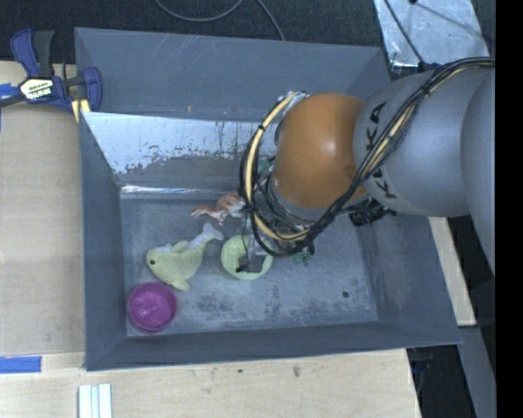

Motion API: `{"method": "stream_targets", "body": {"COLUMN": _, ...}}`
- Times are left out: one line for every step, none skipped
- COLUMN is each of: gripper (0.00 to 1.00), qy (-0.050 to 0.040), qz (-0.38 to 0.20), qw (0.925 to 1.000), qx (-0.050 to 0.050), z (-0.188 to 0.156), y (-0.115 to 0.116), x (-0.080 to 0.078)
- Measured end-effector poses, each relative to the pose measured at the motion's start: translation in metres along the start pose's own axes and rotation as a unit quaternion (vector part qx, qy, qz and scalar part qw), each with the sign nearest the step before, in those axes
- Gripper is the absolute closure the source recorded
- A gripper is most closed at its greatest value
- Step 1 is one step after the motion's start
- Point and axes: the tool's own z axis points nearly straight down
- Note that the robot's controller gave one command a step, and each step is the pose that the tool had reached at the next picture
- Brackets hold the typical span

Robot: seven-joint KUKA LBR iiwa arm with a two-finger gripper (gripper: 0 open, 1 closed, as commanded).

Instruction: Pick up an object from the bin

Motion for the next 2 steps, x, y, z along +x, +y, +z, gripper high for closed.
{"method": "stream_targets", "body": {"gripper": 1.0, "qy": -0.0018, "qz": 0.0, "qw": 1.0, "qx": 0.0, "z": -0.015, "y": 0.0, "x": -0.001}}
{"method": "stream_targets", "body": {"gripper": 1.0, "qy": -0.0021, "qz": 0.0, "qw": 1.0, "qx": 0.0, "z": -0.028, "y": 0.0, "x": -0.001}}
